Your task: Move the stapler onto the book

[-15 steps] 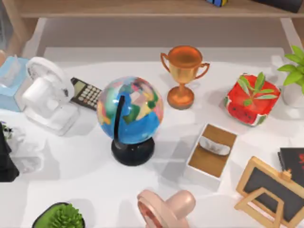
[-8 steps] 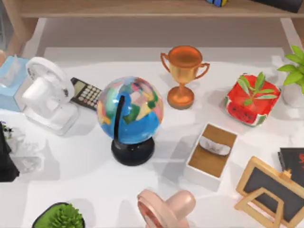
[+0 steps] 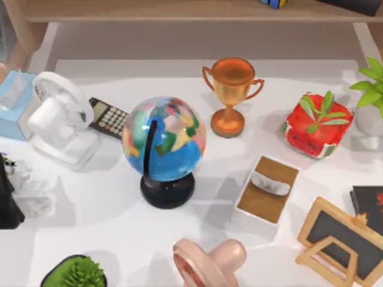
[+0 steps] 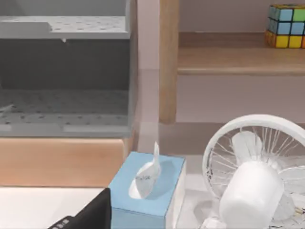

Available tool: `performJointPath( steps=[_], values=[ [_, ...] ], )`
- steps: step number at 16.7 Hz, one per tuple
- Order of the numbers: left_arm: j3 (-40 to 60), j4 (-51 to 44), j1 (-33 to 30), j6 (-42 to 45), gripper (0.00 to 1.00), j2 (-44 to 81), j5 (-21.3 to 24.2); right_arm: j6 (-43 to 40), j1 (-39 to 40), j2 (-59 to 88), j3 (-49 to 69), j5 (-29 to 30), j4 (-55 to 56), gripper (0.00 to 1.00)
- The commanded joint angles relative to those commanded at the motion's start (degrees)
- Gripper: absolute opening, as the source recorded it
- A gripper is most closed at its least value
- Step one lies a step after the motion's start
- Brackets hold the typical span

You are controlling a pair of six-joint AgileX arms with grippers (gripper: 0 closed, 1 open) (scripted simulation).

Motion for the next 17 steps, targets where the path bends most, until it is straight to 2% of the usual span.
performJointPath(
  steps=[10,17],
  values=[
    [0.0,0.0,0.0,0.0,1.00,0.0,0.0,-1.2,-10.1,63.5,60.1,0.6,-33.8,1.00],
    [0.0,0.0,0.0,0.0,1.00,0.0,0.0,-1.8,-13.9,94.5,90.7,0.6,-50.3,1.00]
  ],
)
